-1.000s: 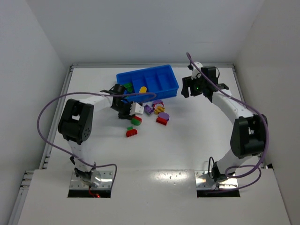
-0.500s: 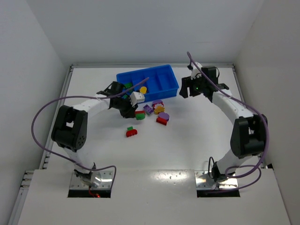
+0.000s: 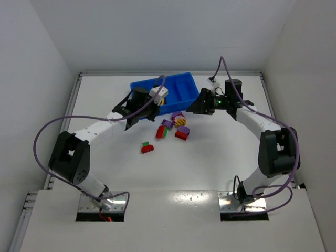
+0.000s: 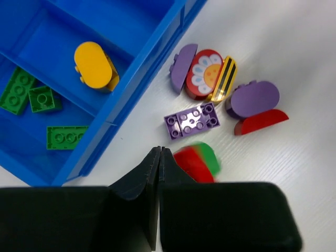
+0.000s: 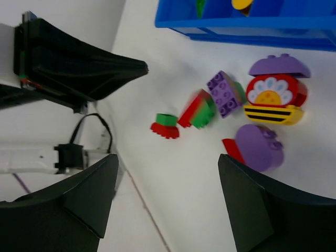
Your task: Sort the legos into containers by color
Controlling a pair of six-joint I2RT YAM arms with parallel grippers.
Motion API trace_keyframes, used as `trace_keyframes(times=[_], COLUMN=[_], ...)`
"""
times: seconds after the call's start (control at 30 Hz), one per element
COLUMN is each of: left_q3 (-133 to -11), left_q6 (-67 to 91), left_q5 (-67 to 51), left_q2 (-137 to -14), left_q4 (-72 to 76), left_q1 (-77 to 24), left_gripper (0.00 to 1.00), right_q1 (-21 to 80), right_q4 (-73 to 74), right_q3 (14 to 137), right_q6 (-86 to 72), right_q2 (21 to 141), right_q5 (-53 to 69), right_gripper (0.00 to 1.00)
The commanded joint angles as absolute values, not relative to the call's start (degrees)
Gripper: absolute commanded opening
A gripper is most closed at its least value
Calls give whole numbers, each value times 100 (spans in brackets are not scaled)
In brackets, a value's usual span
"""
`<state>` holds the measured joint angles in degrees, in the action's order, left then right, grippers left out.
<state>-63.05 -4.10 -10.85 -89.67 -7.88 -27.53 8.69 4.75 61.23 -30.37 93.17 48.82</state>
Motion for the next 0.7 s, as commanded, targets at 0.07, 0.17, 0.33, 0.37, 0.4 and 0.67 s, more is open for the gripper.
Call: trace_keyframes(times=[0.07,0.17,0.33,0.37,0.4,0.67], left_q3=[-6249,-6188,-5995,-5994,-5881,-5476], left_q6=[35,-18,-525,-640,-755,-2091], left_q5=[-387,-492,-1071,-1072,-1194,-1941], left_q2=[-8684,-8613,-8534,-8465,-8386,-8332], left_q4=[-501,-562,-1089,-1360,-1441,-2548], left_q1=[-3041,-3103,-2988,-2988,-2988,-2874], left_gripper=[8,15,54,58,62,78], right_q1=[905,905,905,905,905,844], right_q4=[-466,-169,597,659,798,1300], right_q3=[6231,6380,6539,6539,6539,6434], right_q6=[-4113,-3877,-2815,-2699,-2594,-1767], right_q2=[9439,9571,9519,9449,9448,9114], right_q5=[5484,5537,5230,5090,4993,4676], right_gripper=[78,78,78,78,78,78])
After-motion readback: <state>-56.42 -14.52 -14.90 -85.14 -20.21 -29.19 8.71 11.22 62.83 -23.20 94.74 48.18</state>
